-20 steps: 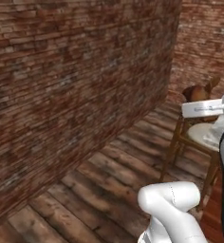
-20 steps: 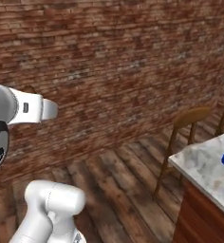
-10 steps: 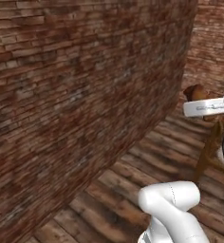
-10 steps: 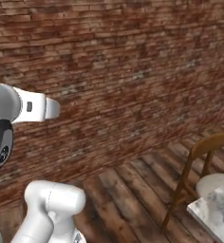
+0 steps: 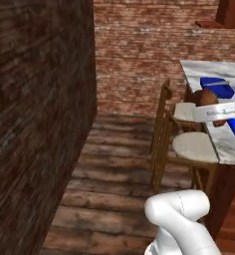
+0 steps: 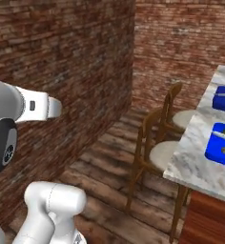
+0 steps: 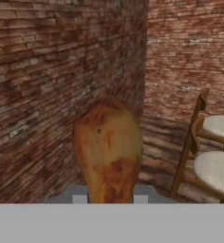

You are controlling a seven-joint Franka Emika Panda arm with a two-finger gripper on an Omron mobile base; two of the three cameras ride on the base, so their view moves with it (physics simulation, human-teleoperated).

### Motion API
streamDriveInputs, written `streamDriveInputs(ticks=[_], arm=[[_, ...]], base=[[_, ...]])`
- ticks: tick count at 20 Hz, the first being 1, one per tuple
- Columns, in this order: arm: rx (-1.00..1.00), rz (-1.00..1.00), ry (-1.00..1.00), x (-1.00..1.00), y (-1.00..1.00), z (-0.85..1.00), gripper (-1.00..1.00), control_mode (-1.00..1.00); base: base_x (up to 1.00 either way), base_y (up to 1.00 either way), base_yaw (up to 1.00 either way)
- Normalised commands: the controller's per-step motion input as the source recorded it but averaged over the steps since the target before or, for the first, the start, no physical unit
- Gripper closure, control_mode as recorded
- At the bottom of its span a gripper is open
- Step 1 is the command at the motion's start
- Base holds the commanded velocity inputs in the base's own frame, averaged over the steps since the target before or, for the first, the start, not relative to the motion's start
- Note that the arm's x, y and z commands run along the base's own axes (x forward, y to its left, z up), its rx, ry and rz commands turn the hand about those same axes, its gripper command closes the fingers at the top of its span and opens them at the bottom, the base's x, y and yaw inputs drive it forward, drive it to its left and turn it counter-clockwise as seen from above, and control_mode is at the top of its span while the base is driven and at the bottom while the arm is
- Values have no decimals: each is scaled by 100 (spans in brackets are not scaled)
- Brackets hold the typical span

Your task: Gather the lime and garlic from the fridge and place them on a tray on the dining counter. Then gather the chicken drumsticks from the fridge and place them on the other tray.

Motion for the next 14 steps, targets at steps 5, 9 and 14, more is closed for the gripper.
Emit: streamDriveInputs(ticks=[5,9,14], arm=[[0,0,0,0,0,0,100,100],[0,0,0,0,0,0,100,100],[0,0,0,0,0,0,100,100]], base=[[8,22,-96],[9,86,-68],[7,100,-19]])
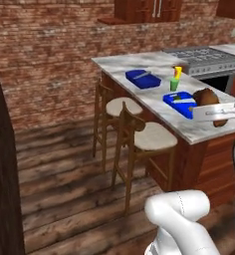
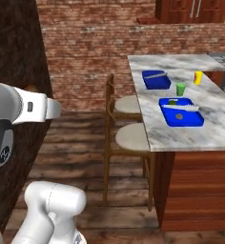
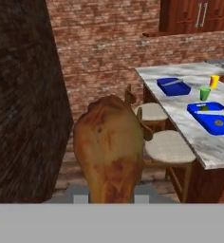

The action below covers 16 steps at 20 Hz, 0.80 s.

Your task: Gather the lime and garlic from the fridge and place them on a tray on the dining counter. Then gather the chicken drumsticks from the fridge and place them on the other tray.

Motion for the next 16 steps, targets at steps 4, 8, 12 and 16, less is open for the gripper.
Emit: streamDriveInputs(ticks=[4,8,12,16], arm=[[0,0,0,0,0,0,100,100],[0,0,0,0,0,0,100,100],[0,0,0,0,0,0,100,100],[0,0,0,0,0,0,100,100]], base=[[46,100,-9],[100,100,-18],[100,100,-11],[100,100,-16]])
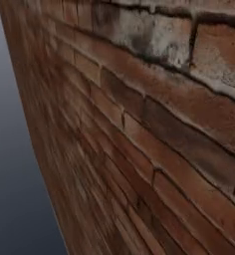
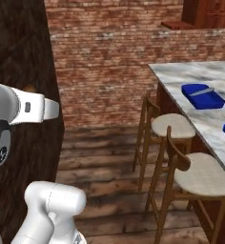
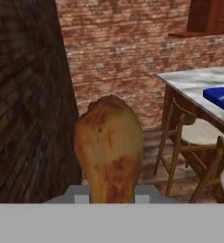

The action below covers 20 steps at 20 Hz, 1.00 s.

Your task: Gather the lime and garlic from the fridge and place them on a tray on the dining counter. Then gather the chicken drumsticks from the fridge and place them on the other tray.

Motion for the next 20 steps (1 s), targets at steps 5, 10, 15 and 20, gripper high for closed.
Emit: streamDriveInputs(ticks=[5,10,15,20], arm=[[0,0,0,0,0,0,100,100],[0,0,0,0,0,0,100,100],[0,0,0,0,0,0,100,100],[0,0,0,0,0,0,100,100]], base=[[100,72,-5],[100,33,0],[100,5,-1],[100,0,-31]])
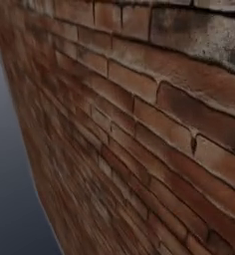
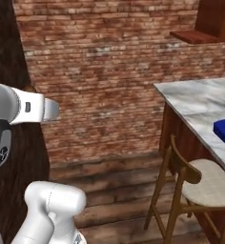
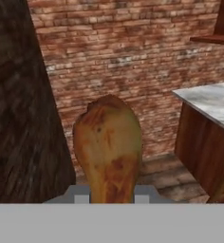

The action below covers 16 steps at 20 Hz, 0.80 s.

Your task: Gather the lime and garlic from the fridge and place them on a tray on the dining counter. Then gather the chicken drumsticks from the fridge and place them on the other tray.

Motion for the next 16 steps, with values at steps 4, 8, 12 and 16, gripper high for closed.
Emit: streamDriveInputs(ticks=[4,8,12,16], arm=[[0,0,0,0,0,0,100,100],[0,0,0,0,0,0,100,100],[0,0,0,0,0,0,100,100],[0,0,0,0,0,0,100,100]], base=[[68,0,-72],[4,0,-98],[0,0,-100],[3,4,-99]])
